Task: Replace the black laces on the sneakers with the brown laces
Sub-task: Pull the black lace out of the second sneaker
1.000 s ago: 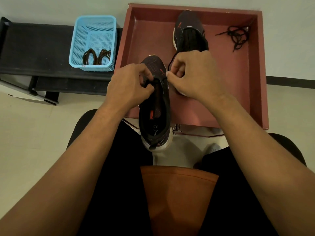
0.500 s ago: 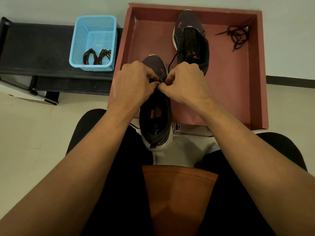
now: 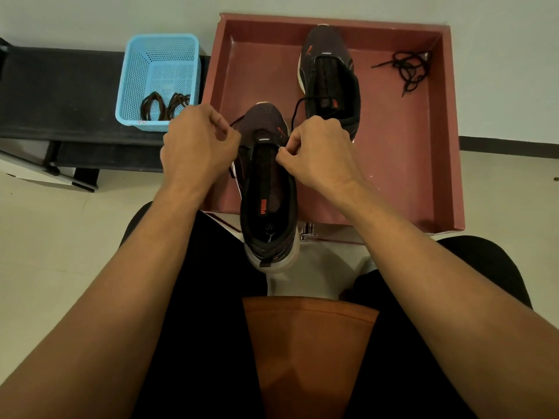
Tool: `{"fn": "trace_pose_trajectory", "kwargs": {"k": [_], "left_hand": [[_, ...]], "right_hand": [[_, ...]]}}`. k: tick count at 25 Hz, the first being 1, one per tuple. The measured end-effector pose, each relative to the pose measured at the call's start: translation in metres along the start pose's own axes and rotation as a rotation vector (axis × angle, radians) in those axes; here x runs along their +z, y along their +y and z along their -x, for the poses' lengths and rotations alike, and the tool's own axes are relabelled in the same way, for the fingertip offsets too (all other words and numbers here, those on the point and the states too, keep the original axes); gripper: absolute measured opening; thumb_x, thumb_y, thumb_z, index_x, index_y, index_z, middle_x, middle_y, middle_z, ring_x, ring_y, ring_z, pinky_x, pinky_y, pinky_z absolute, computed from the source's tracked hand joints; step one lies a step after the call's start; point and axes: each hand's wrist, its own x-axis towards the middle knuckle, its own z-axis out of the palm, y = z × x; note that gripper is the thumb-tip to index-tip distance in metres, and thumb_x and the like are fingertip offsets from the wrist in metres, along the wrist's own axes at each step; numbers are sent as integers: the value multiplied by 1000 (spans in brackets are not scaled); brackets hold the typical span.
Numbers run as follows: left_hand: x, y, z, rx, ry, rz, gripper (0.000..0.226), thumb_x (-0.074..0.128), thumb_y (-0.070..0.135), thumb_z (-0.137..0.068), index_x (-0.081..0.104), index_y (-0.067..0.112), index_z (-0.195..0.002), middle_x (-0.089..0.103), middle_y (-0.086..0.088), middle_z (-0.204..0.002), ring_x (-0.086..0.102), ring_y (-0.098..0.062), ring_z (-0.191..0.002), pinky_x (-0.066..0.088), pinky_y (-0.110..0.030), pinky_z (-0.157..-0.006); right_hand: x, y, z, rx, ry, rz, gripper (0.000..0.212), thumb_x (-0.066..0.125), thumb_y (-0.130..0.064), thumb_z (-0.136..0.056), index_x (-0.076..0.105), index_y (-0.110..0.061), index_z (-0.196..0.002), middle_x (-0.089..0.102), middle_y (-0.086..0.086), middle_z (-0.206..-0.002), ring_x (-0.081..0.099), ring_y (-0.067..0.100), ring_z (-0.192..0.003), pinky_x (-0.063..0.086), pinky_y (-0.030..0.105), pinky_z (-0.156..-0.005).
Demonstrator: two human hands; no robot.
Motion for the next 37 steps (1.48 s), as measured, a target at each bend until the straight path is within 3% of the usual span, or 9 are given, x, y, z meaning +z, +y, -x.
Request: {"fn": "trace_pose_trajectory", "kwargs": {"k": [2,6,9,13,18,23,30,34,37], "left_hand": [[6,5,3,145,-37,32,11,67,38,-86,70,31,-94,59,10,-86,57,-11,-83,51,-36,-76],[19,17,9,331,-193,-75,39,72,44,-91,68,43,-130,51,5,-115,60,-17,-102,55,-42,-86],[21,20,11,346,-156,-144,29,75,41,-91,72,47,-119,49,5,-113,59,-19,-100,52,-40,-78],[19,20,9,302,-51,-161,10,78,38,-89,74,34,-98,52,4,-111,59,-18,-99,48,-38,-73],[18,19,9,345,-108,-178,24,77,39,-90,72,40,-114,51,5,-117,59,-19,-102,50,-40,-75],[19,19,8,285,-43,-165,10,80,39,-87,75,33,-94,52,7,-109,55,-13,-95,43,-38,-70],[17,17,7,309,-115,-157,25,81,44,-86,75,43,-110,55,5,-114,60,-20,-105,55,-45,-79],[18,19,6,292,-42,-153,11,82,42,-85,78,35,-93,57,6,-108,58,-15,-96,45,-38,-70],[19,20,8,297,-24,-171,10,77,39,-90,77,31,-95,56,5,-110,55,-14,-94,40,-36,-71]], "right_hand": [[-1,2,0,-3,-3,1,17,74,-39,-88,79,-24,-82,73,-6,-78,72,17,-77,63,38,-74],[-3,3,-2,-15,-20,4,19,75,-42,-88,78,-25,-82,71,-5,-77,71,18,-76,63,38,-72],[-2,3,-2,-34,-25,7,18,75,-43,-89,78,-26,-84,71,-5,-78,72,18,-78,63,38,-73],[-2,2,-1,-41,-22,6,15,74,-38,-90,79,-25,-86,72,-4,-80,72,17,-79,63,38,-74],[-3,3,0,-40,-21,6,13,74,-36,-90,78,-25,-85,71,-4,-79,71,17,-77,63,38,-72],[-3,2,0,-43,-24,13,13,74,-36,-90,78,-25,-84,71,-5,-78,71,16,-76,62,36,-72],[-4,2,-1,-37,-24,10,13,74,-36,-90,77,-26,-82,71,-4,-79,72,18,-79,63,39,-73],[-2,2,-1,-41,-24,22,13,74,-37,-90,78,-26,-84,72,-4,-80,71,17,-79,63,38,-73],[-3,2,0,-40,-27,14,13,74,-36,-90,78,-25,-85,72,-4,-79,71,16,-77,63,37,-73]]}}
